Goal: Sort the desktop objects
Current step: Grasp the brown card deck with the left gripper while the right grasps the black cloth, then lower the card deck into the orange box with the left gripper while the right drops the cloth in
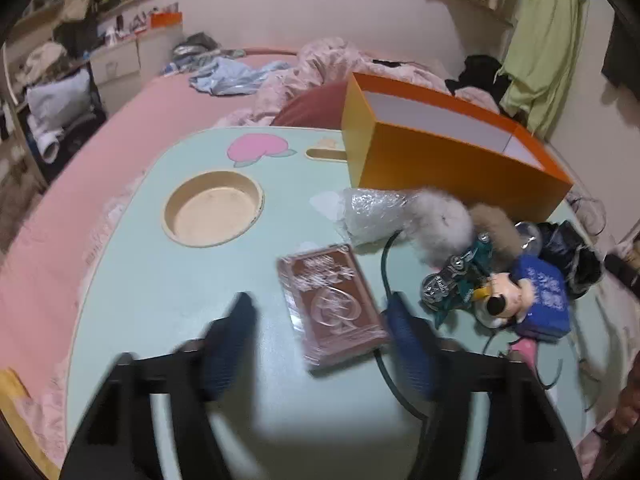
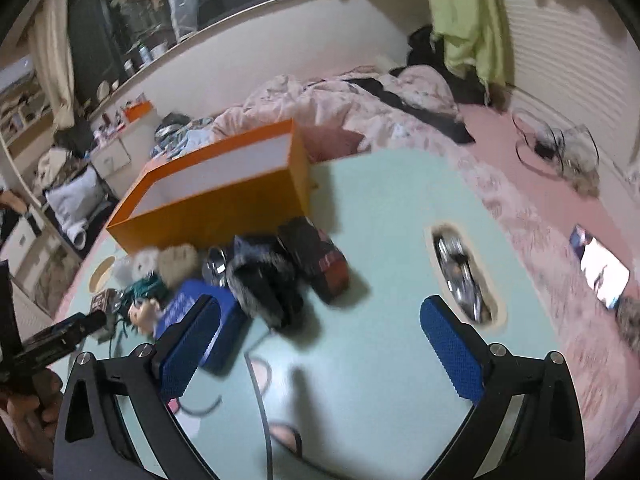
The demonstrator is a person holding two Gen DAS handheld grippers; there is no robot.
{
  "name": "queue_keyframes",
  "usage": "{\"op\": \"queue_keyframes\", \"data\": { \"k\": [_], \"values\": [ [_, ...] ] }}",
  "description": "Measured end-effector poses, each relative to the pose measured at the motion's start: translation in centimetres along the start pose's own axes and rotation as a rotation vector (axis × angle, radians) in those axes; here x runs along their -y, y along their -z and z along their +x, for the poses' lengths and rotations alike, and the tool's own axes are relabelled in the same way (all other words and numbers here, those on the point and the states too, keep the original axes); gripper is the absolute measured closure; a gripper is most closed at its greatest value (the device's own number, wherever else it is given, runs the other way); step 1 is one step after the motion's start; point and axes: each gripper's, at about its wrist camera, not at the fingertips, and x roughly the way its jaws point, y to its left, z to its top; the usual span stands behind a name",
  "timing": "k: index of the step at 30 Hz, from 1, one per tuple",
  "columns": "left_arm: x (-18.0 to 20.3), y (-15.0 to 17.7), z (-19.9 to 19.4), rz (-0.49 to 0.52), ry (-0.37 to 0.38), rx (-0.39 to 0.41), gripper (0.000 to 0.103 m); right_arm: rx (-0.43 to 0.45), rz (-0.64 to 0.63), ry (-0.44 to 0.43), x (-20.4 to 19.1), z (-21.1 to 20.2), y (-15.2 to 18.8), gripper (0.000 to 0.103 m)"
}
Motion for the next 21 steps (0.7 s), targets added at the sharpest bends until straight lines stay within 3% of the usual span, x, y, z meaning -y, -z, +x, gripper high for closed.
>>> {"op": "queue_keyframes", "data": {
  "k": [1,3,9,13,16,21],
  "values": [
    [0.1,0.0,0.0,0.014,-0.021,0.007,0.064,0.005,-0.014,-0.001,-0.4,0.1,-0.4,0.008],
    [0.1,0.1,-0.1,0.023,-0.019,0.018,0.064,0.004,-0.045,-0.028,-1.5,0.2,-0.7,0.012],
    [-0.2,0.3,-0.5,0.018,0.021,0.042,0.064,-0.024,-0.132,-0.020,-3.5,1.0,0.2,0.039],
    [0.1,0.1,-1.9,0.023,0.056,0.080,0.064,-0.130,-0.151,-0.014,-3.2,3.5,0.9,0.083],
    [0.4,-0.8,-3.9,0.028,0.090,0.123,0.064,-0.116,-0.116,-0.064,-2.5,2.7,0.7,0.090],
    [1.2,-5.1,-7.3,0.039,0.146,0.221,0.064,-0.003,-0.085,-0.140,-2.5,-1.2,-2.4,0.092]
  ]
}}
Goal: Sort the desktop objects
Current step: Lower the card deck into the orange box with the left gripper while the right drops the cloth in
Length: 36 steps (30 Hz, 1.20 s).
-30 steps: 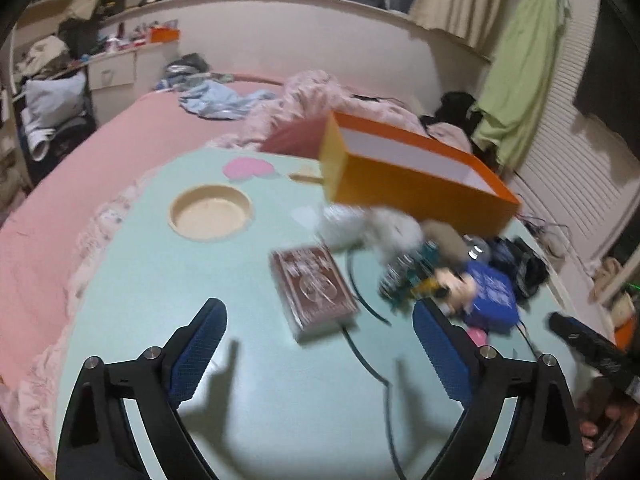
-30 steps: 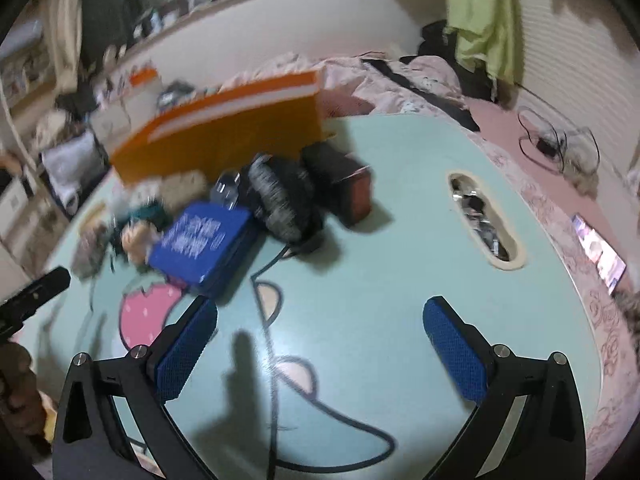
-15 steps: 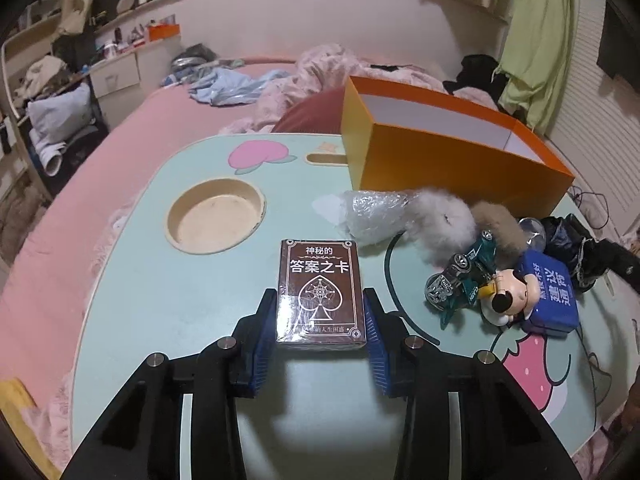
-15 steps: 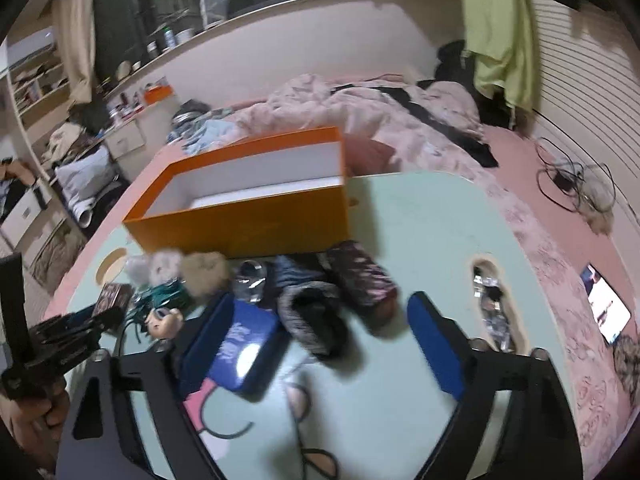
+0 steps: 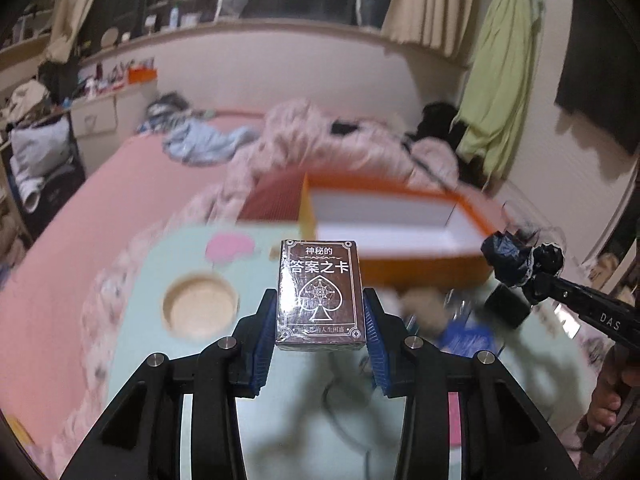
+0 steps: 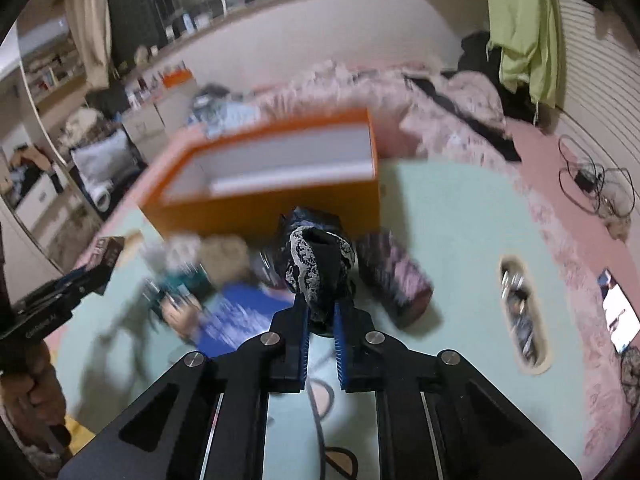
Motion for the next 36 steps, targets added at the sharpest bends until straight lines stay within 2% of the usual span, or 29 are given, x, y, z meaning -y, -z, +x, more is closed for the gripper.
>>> {"op": "queue_keyframes", "data": {
  "k": [3,8,11,14,15,17,18,19,21,27,30,32,36],
  "values": [
    [0.6,-3.3,0.7,0.010,0.046,0.029,0.064,0.064,-0.021,-0.052,-1.0,-1.6,-2.9,0.092],
    [1.7,-7.2,4.2,0.026,0.042,0.049,0.064,0.120,-0.050,-0.131,-2.7,-0.6,-8.2,0.092],
    [2.0,-8.4,6.9,0.021,0.030,0.022,0.064,0.118,-0.059,-0.140,-3.2,1.5,-10.0,0.092],
    [1.7,-8.6,10.0,0.002,0.017,-0.026,0.061,0.069,-0.036,-0.156,-2.8,4.9,-11.2,0.091],
    [1.6,-8.5,10.8,-0.007,0.016,-0.047,0.056,0.053,-0.025,-0.164,-2.6,5.9,-11.3,0.088],
    [1.4,-8.2,12.3,-0.022,0.015,-0.093,0.029,0.016,0.008,-0.163,-1.9,8.0,-11.4,0.081],
    [1.3,-7.9,12.6,-0.024,0.016,-0.101,0.026,0.002,0.020,-0.156,-1.5,8.4,-11.2,0.070],
    [1.3,-7.7,12.7,-0.022,0.016,-0.104,0.025,-0.013,0.038,-0.143,-1.1,9.1,-11.0,0.060],
    [1.5,-7.2,12.8,-0.007,0.014,-0.112,0.024,-0.024,0.063,-0.128,-0.3,9.6,-10.5,0.049],
    [1.4,-7.1,10.8,-0.006,0.029,-0.071,0.023,-0.010,0.080,-0.111,1.0,8.1,-9.8,0.048],
    [1.2,-6.8,9.0,-0.003,0.035,-0.053,0.019,0.014,0.077,-0.092,1.6,6.4,-9.3,0.047],
    [1.0,-6.4,8.0,0.008,0.032,-0.044,0.017,0.026,0.066,-0.072,2.0,5.3,-8.7,0.039],
    [0.5,-4.3,5.8,0.024,0.016,-0.042,0.017,0.032,0.060,-0.023,3.5,3.4,-6.6,0.037]
  ]
}}
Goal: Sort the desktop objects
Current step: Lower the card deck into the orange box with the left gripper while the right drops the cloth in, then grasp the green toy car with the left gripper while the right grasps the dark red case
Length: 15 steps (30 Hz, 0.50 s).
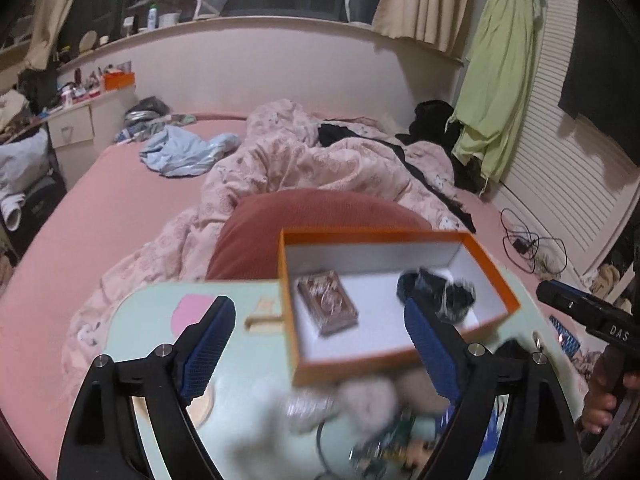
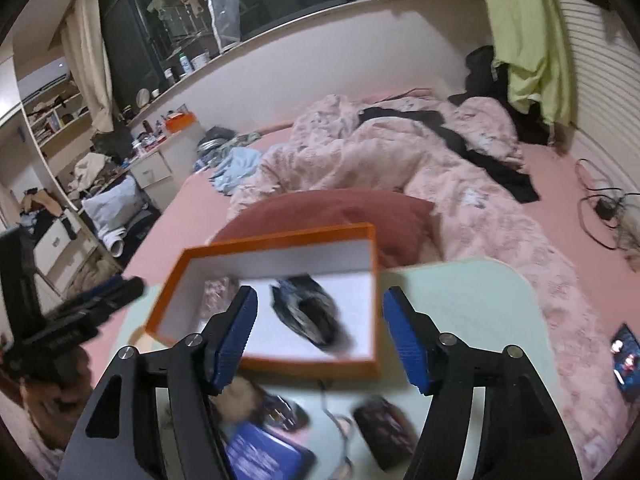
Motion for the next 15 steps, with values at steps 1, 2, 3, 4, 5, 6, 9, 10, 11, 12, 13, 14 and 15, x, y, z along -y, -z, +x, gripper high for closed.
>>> {"op": "queue_keyframes", "data": {
  "k": [1,2,3,4,5,6,9,10,11,12,13,14,15],
  "values": [
    [-0.1,0.6,-0.4,0.000,-0.003,-0.002,0.017,-0.008,0.002,0.006,0.4,-0.3,0.6,0.037],
    [-0.3,1.1,-0.7,-0.001,-0.006,-0.005,0.017,-0.014,0.005,0.013,0.7,-0.5,1.1,0.037],
    [-0.5,2.0,-1.1,-0.007,-0.008,-0.010,0.017,-0.017,0.011,0.023,1.2,-0.9,1.8,0.036],
    [-0.7,2.6,-1.3,-0.016,-0.008,-0.012,0.017,-0.018,0.017,0.032,1.5,-1.1,2.2,0.036],
    [-0.9,3.1,-1.6,-0.025,-0.007,-0.014,0.017,-0.021,0.025,0.043,2.0,-1.3,2.9,0.036],
    [-1.1,4.0,-1.8,-0.034,-0.009,-0.016,0.017,-0.026,0.036,0.050,2.4,-1.5,3.4,0.036],
    [-1.4,5.8,-2.0,-0.052,-0.021,-0.025,0.017,-0.044,0.074,0.060,3.5,-1.7,5.2,0.036],
    [-1.5,6.2,-1.9,-0.057,-0.023,-0.032,0.017,-0.053,0.086,0.060,3.7,-1.7,5.7,0.036],
    [-1.6,6.6,-1.9,-0.063,-0.020,-0.041,0.017,-0.063,0.098,0.055,3.9,-1.6,6.3,0.036],
    [-1.7,7.1,-1.7,-0.071,-0.018,-0.055,0.017,-0.075,0.102,0.049,3.9,-1.5,6.8,0.036],
    [-1.7,7.5,-1.6,-0.077,-0.017,-0.065,0.017,-0.090,0.099,0.047,3.7,-1.3,7.1,0.036],
    [-1.8,7.8,-1.5,-0.082,-0.014,-0.070,0.017,-0.100,0.089,0.054,3.5,-1.0,7.5,0.036],
    [-1.9,8.1,-1.5,-0.089,-0.008,-0.073,0.017,-0.098,0.079,0.069,3.4,-0.9,7.7,0.036]
  ]
}}
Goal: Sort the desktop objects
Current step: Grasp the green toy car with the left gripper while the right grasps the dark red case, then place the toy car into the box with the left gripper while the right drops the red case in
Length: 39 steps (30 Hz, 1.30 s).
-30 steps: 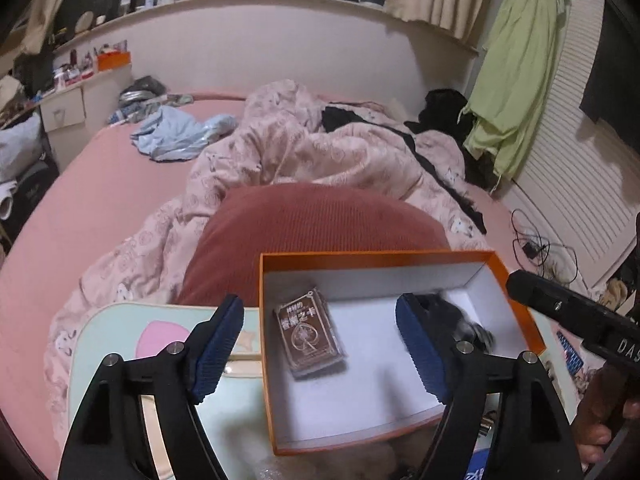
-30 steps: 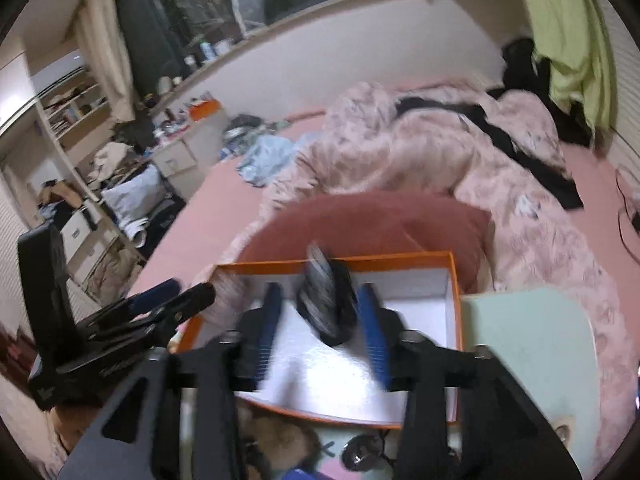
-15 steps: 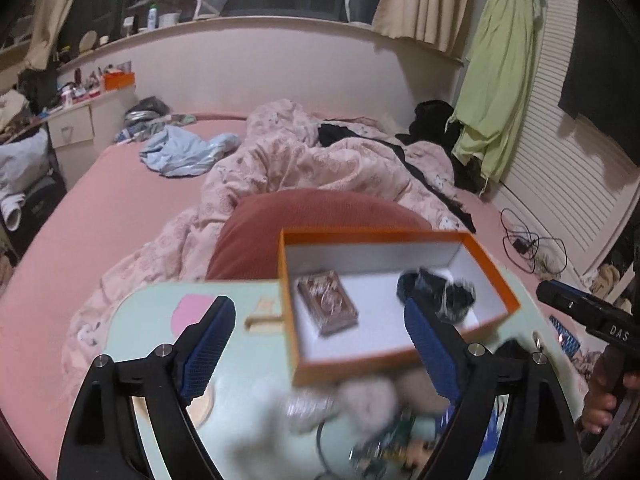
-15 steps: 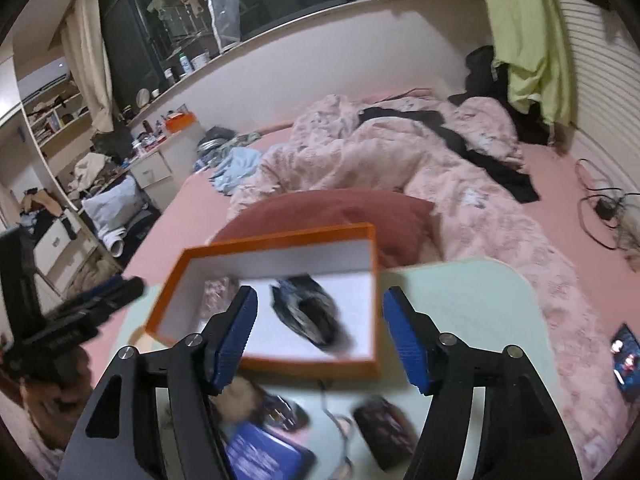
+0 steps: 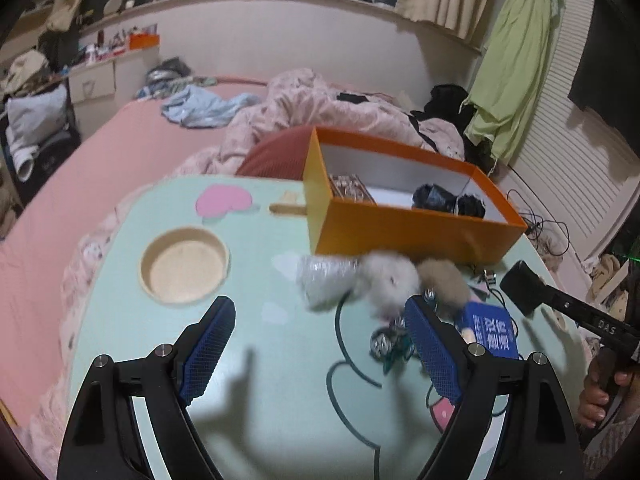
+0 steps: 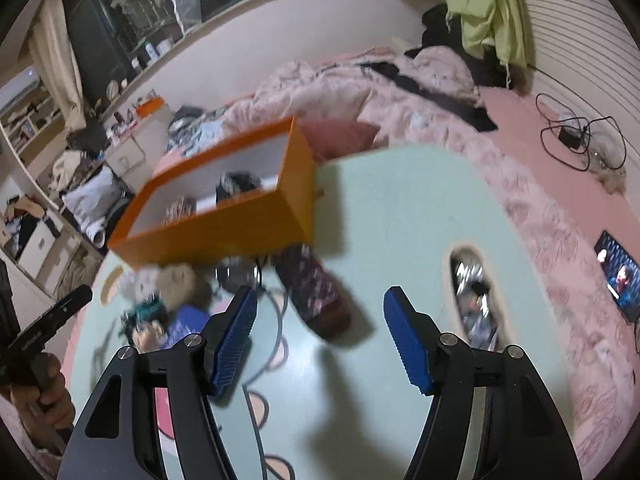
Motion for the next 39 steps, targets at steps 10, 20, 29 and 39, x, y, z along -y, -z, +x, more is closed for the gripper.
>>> {"op": "queue_keyframes", "data": {
  "k": [10,20,29,39],
  "values": [
    [2.4,0.9,0.6,0.089,0.098,0.003,0.023,0.015,-0.066,0.072,-1.0,1.6,-0.3,0.036],
    [5.4,-0.2,4.5,0.194,0.179,-0.122,0.059,-0.019,-0.102,0.036,-1.3,2.4,0.0,0.068],
    [7.3,1.5,5.4,0.316,0.105,-0.163,0.079,-0.028,-0.119,0.003,-2.2,2.4,0.5,0.071],
    [5.8,0.3,1.0,0.213,0.228,-0.051,0.079,0.064,-0.078,-0.055,-2.2,-0.9,-0.9,0.072]
  ]
}}
